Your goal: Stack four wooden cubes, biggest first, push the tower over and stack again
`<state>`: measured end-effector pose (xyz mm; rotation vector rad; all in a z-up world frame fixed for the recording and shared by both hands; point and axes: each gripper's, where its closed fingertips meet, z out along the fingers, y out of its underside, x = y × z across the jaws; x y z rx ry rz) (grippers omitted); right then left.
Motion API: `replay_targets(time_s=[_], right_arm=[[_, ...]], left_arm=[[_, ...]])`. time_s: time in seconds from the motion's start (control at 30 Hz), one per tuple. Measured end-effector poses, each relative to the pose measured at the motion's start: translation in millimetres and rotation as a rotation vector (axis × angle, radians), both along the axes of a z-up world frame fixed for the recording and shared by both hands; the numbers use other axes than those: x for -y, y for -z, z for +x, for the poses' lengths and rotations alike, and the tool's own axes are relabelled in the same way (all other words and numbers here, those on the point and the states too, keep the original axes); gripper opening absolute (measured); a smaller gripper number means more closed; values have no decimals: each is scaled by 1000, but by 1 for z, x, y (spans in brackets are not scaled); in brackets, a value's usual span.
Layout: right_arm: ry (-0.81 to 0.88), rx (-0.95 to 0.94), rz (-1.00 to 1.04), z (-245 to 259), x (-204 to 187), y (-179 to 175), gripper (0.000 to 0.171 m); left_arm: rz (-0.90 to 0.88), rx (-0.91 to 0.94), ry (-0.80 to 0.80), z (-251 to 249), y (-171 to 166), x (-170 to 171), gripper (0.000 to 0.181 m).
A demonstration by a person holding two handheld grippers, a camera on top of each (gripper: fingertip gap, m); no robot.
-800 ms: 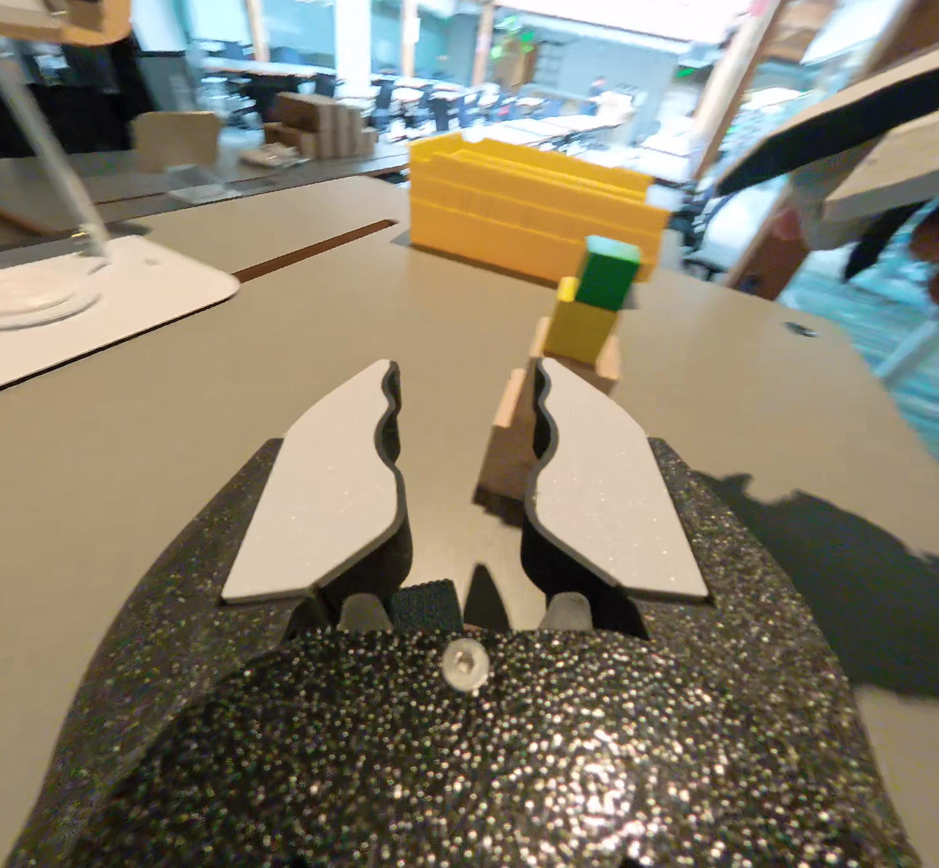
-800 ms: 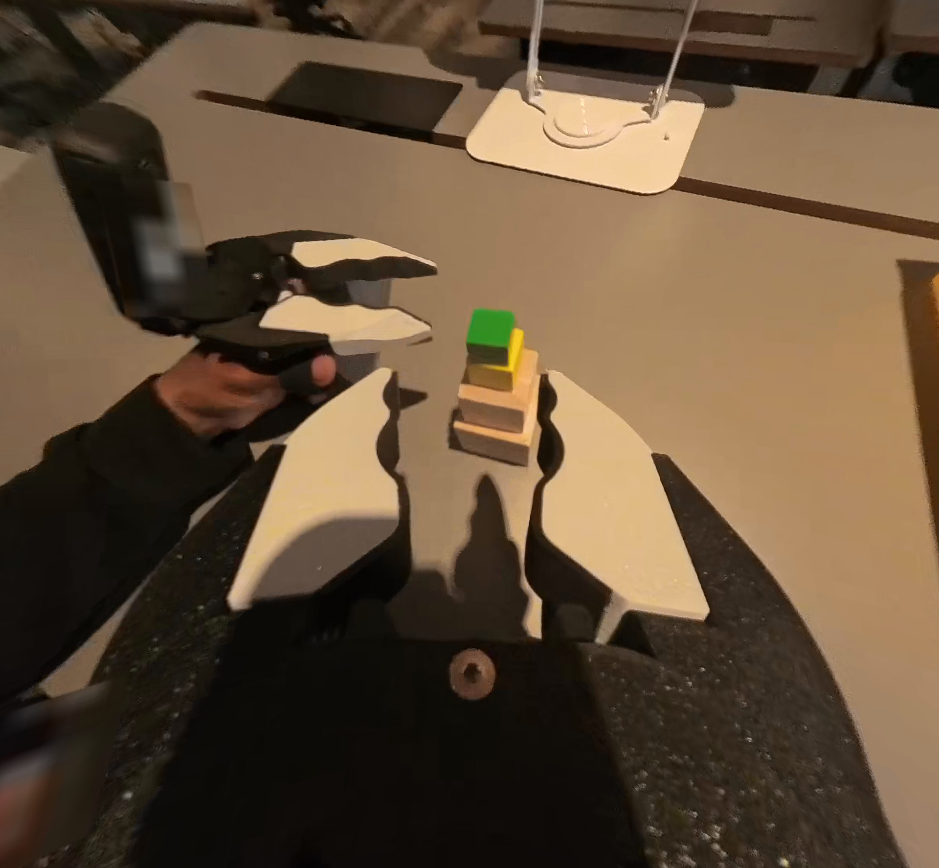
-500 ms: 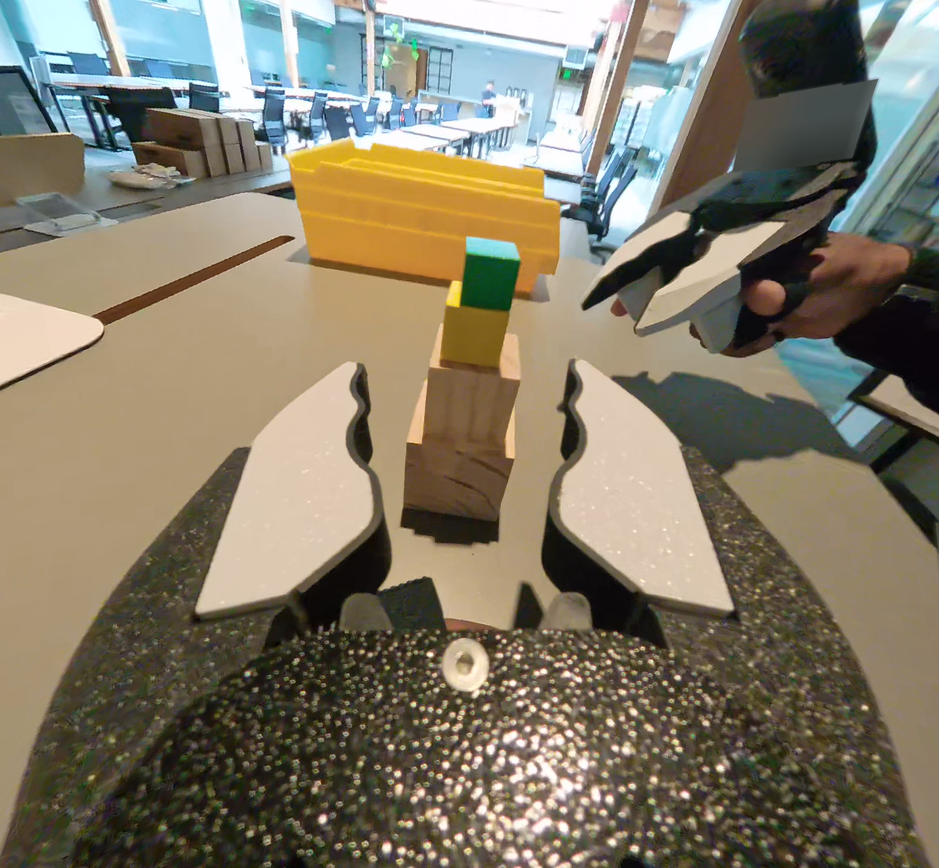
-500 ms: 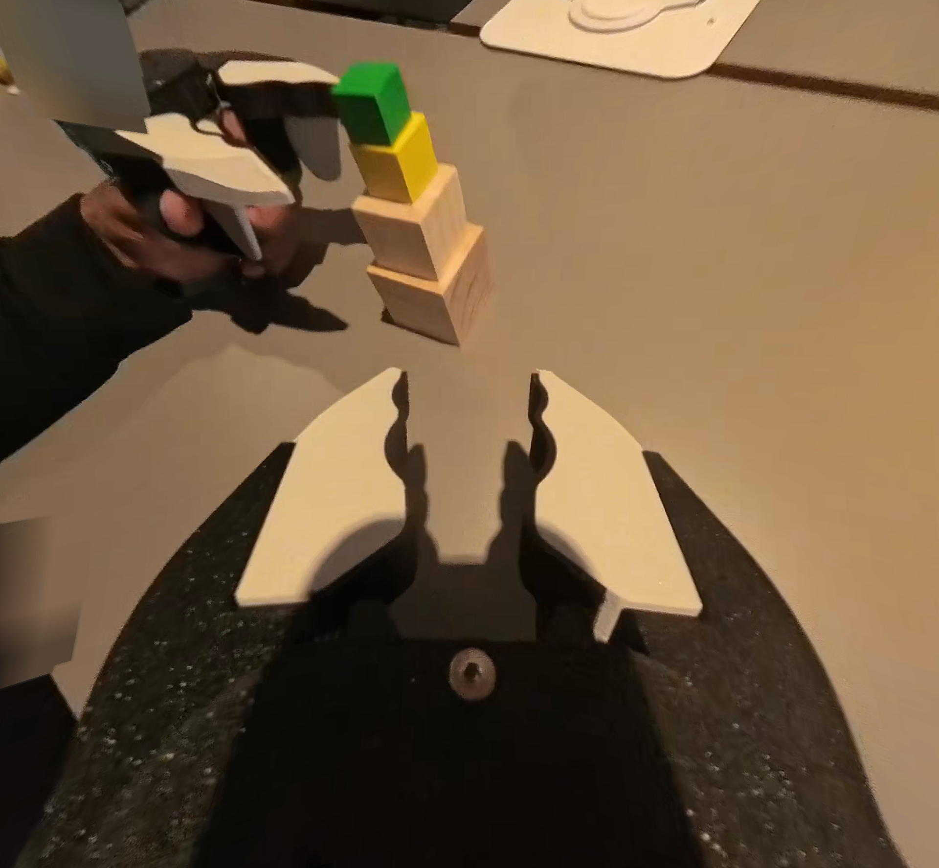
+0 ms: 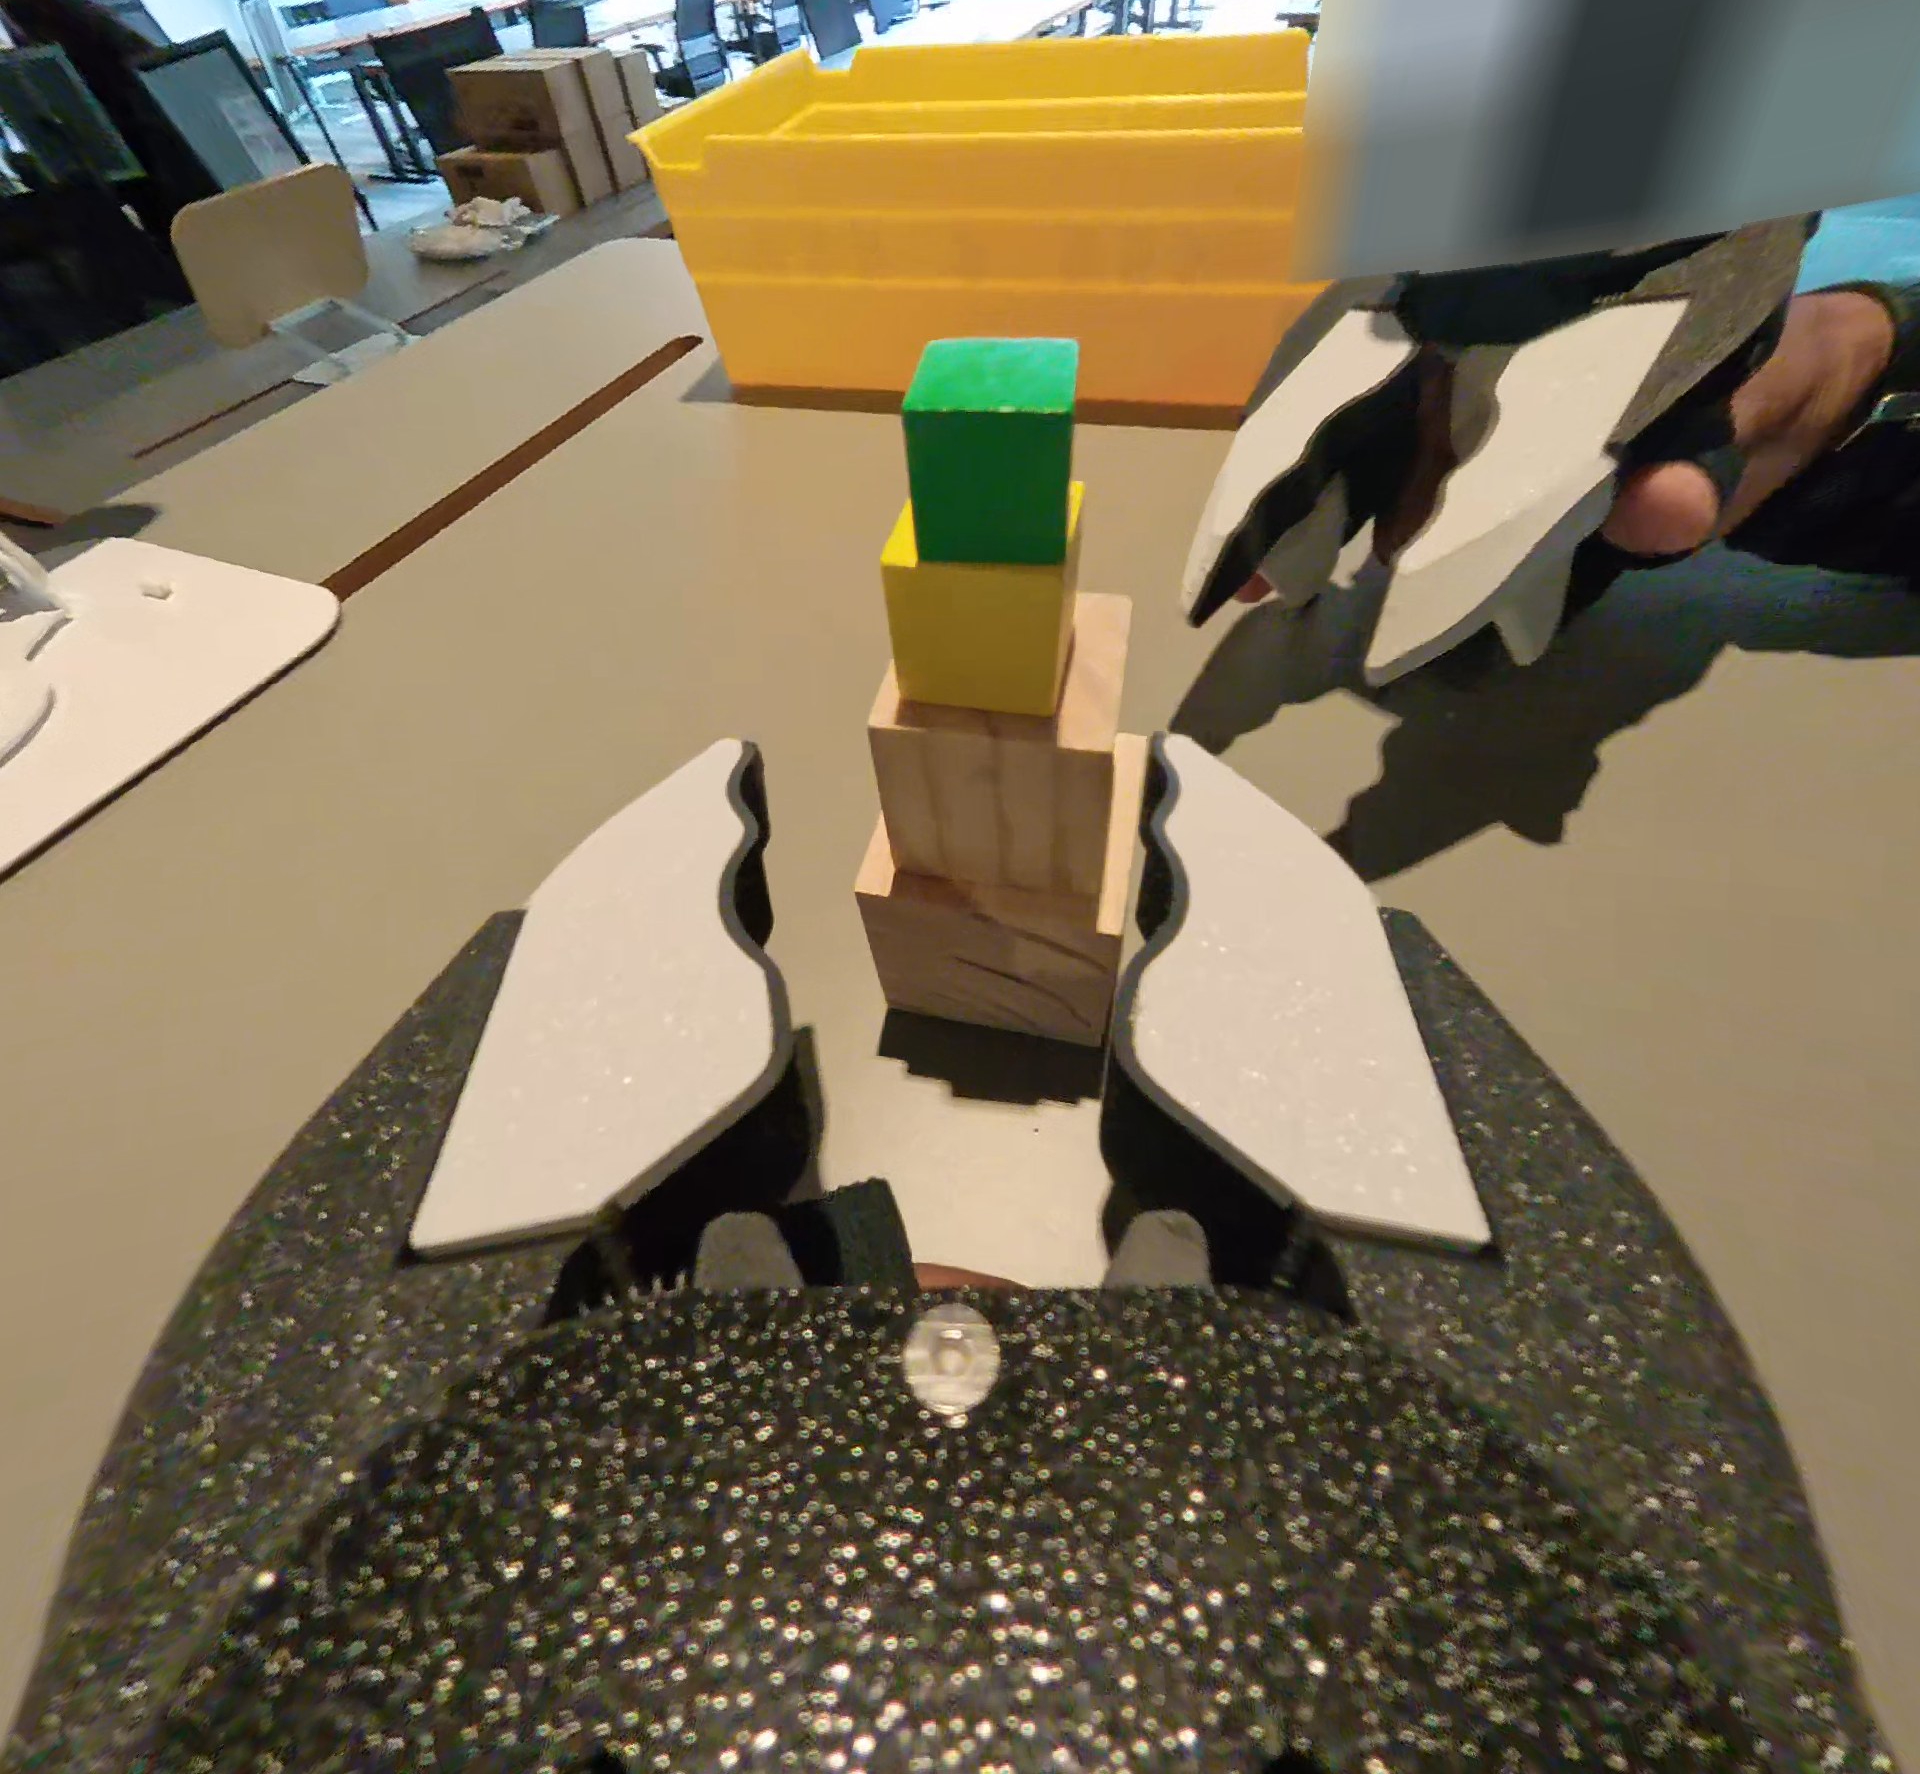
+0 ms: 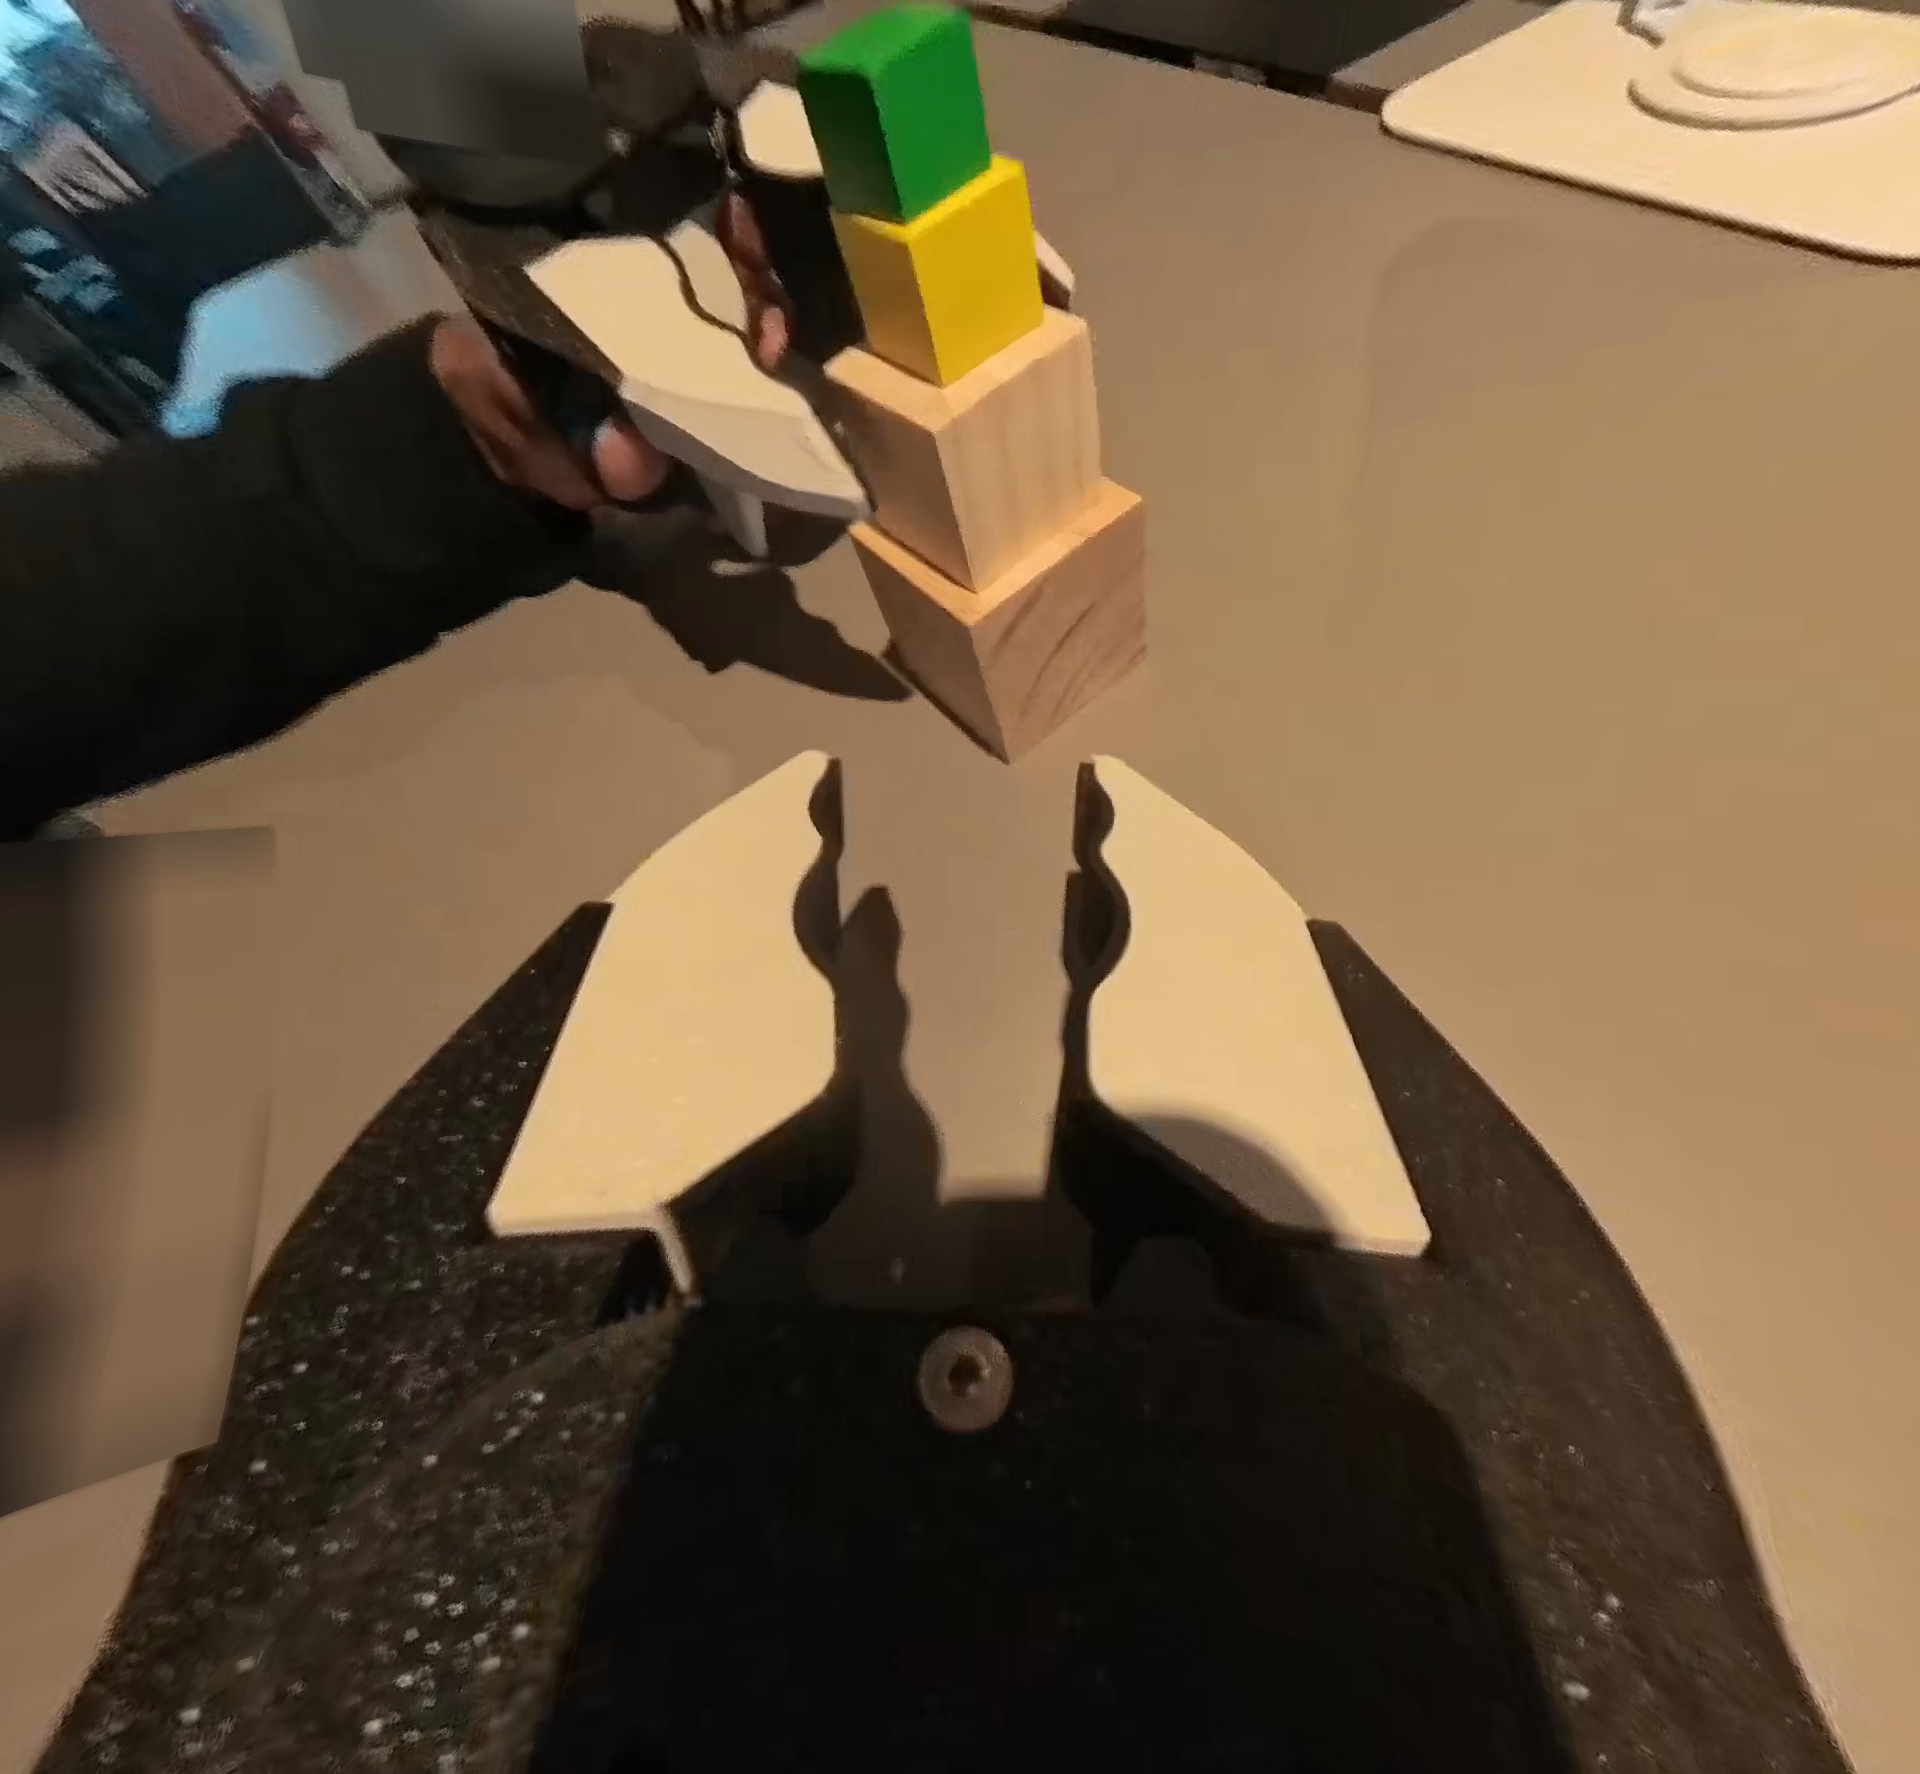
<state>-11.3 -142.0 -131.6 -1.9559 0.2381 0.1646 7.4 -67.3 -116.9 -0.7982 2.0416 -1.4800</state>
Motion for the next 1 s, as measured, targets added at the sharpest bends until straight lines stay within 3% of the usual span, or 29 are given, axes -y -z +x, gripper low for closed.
replay_targets(time_s=[0.17,0.33,0.4,0.47,0.57,0.6,0.73,0.83,1.0], right_arm=[[16,-107,137,8,7,-15,38],[-37,-101,139,0,7,-15,38],[-35,-96,142,1,7,-16,37],[-10,-96,162,4,9,-18,35],[79,-85,165,15,12,-18,30],[108,-80,162,18,13,-18,29],[176,-53,173,24,19,-20,25],[207,-57,188,24,30,-23,23],[269,-45,236,30,65,-29,22]], left_arm=[[-13,13,-68,2,-3,-6,65],[-95,56,-31,-20,-15,-4,62],[-158,87,-87,-24,-24,-15,57],[-238,148,-306,-15,-36,-48,37],[-400,118,-861,-7,-32,-123,0],[-413,70,-966,-9,-24,-129,0],[-128,-15,-990,-2,-5,-89,0],[-44,-26,-986,-2,0,-71,0],[125,-57,-793,6,1,-18,0]])
